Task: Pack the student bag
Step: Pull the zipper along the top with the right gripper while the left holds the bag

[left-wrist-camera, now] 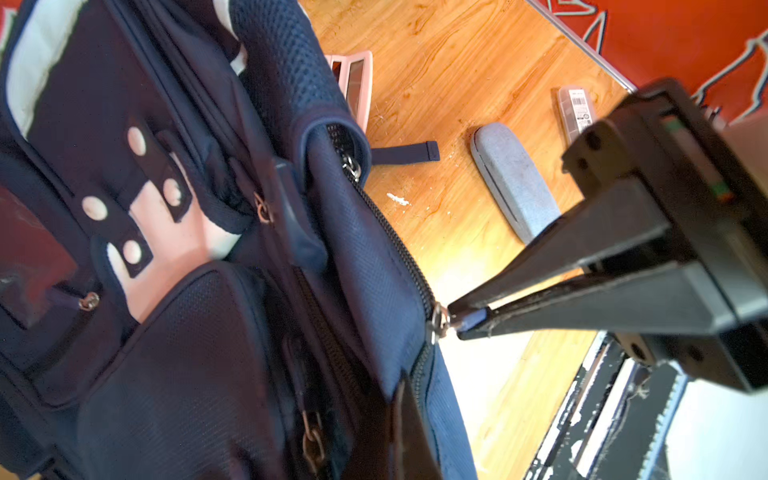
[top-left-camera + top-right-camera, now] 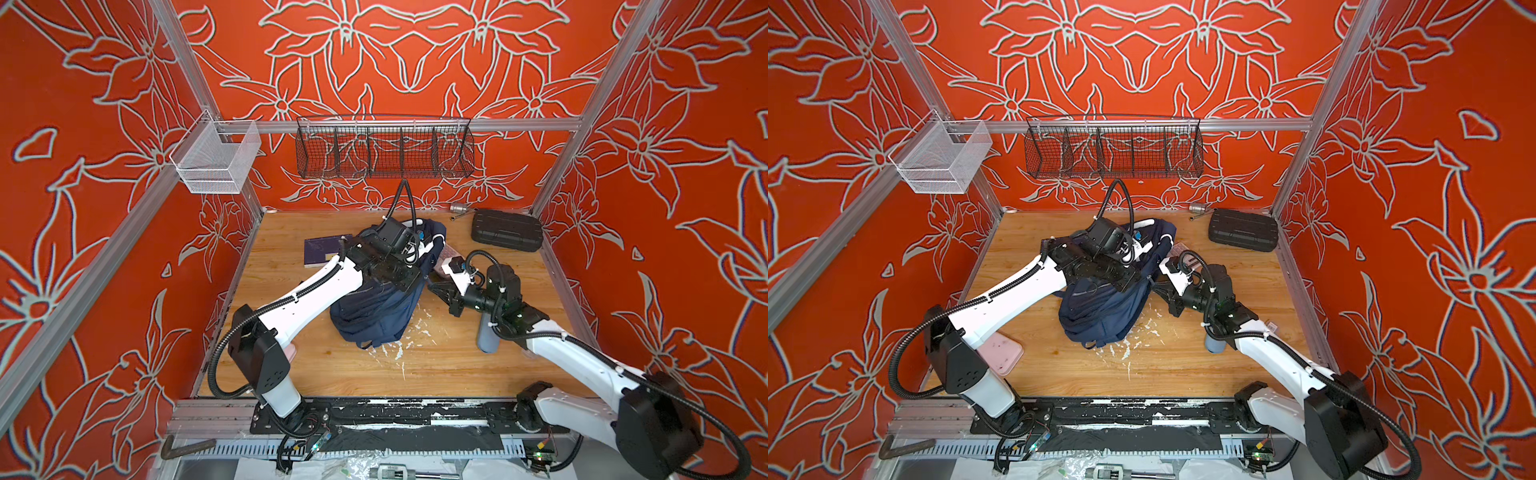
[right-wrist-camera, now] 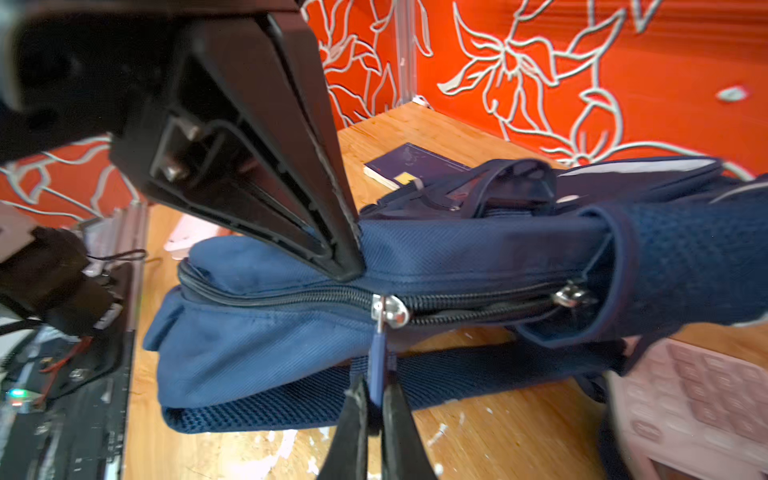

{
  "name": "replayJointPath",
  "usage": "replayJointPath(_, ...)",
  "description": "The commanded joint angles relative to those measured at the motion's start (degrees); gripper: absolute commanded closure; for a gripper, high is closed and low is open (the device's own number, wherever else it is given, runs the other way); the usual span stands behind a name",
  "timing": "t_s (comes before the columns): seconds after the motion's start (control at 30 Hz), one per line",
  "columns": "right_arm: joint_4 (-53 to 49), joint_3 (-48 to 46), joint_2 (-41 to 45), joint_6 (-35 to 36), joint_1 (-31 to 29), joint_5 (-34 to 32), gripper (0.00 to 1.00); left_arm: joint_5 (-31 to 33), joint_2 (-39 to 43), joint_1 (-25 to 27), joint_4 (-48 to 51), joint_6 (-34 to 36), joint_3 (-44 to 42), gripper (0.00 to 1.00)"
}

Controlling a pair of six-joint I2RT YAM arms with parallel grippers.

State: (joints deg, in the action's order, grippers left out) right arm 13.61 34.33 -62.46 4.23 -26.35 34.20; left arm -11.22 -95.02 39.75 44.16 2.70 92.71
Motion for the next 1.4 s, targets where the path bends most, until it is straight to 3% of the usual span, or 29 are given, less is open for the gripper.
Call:
replayJointPath(0.0, -5.4, -0.7, 2.6, 5.4, -2.3, -2.9, 1.00, 1.6, -0.6, -0.4, -3.7, -5.8, 3.0, 1.00)
replayJointPath(0.27, -9.1, 0.5, 2.8, 9.5, -4.6, -6.9, 1.00, -0.7, -2.0, -0.4, -4.2, -16.0, 5.8, 1.00)
replayJointPath(0.57, -5.9, -0.8, 4.0, 14.0, -6.7, -5.1, 1.00, -2.7, -3.0, -0.4, -6.2, -21.0, 6.6, 1.00)
replayJointPath(0.77, -1.1, -3.5, 4.0, 14.6, -7.6, -2.3, 1.00, -3.1, -3.5, -0.5, -7.1, -20.6, 5.9, 1.00)
replayJointPath(0.97, 0.2, -3.8, 2.9, 12.9, -7.5, -7.2, 1.00, -2.7, -5.0, -0.6, -1.5, -16.1, 9.6, 1.00)
replayJointPath(1.07, 1.7, -3.9, 2.1, 11.9, -7.4, -9.2, 1.00, -3.0, -4.6, -1.3, -0.4, -14.4, 10.1, 0.63)
replayJointPath(1.17, 3.3, -4.2, 1.3, 10.4, -7.0, -9.4, 1.00, -3.6, -2.7, -3.0, 0.8, -12.2, 9.8, 0.36)
replayJointPath(1.23, 3.9, -4.4, 0.9, 8.6, -6.4, -9.9, 1.00, -4.3, -1.0, -4.9, 2.8, -9.7, 9.7, 0.27)
replayJointPath(1.37, 7.0, -6.1, 0.6, 4.5, -4.6, -9.8, 1.00, -4.0, 3.5, -6.6, 4.6, -0.7, 4.1, 0.25)
